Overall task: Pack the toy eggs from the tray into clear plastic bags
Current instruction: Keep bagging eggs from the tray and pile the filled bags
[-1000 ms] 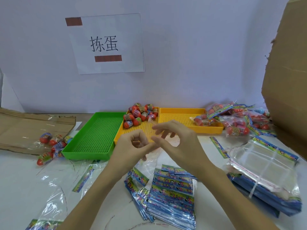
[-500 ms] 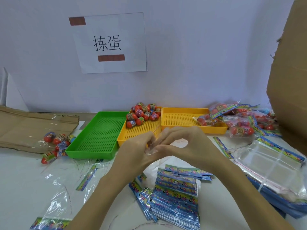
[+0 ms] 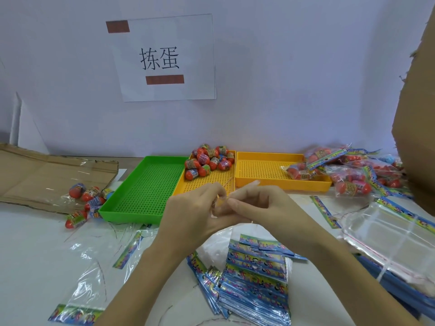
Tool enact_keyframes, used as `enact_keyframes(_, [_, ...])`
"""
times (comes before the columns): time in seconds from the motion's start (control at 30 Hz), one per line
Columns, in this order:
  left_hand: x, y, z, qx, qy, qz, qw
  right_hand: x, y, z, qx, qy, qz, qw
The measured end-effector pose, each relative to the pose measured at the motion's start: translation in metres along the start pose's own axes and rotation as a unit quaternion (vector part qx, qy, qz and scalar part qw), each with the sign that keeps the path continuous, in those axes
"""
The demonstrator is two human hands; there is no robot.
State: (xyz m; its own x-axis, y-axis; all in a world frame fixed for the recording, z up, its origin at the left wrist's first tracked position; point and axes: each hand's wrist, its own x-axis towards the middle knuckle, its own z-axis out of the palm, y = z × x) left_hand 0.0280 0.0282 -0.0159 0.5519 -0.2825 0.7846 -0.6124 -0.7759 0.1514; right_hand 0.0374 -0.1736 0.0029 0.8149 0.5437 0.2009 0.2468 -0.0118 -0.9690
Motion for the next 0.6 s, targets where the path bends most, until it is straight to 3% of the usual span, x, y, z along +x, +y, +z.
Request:
enact_keyframes(0.17, [-0.001, -0.002, -0.002, 0.032, -0.027, 0.009, 0.999, -0.004, -0.003, -0.004, -0.042, -0.041, 0.049, 0.997])
enact_keyframes(0.33, [0.003, -0.005, -0.002, 0.053, -0.083, 0.018, 0.995, -0.001, 0.002, -0.004, -0.130, 0.013, 0.033, 0.991])
enact_keyframes(0.47, [0.001, -0.009, 0.000, -0.101, -0.201, -0.029, 0.974, 0.002, 0.007, -0.005, -0.213, 0.017, -0.020, 0.977])
enact_keyframes(0.6, [0.002, -0.014, 0.001, -0.187, -0.157, -0.095, 0.965, 0.004, 0.001, -0.006, -0.172, 0.044, -0.068, 0.982])
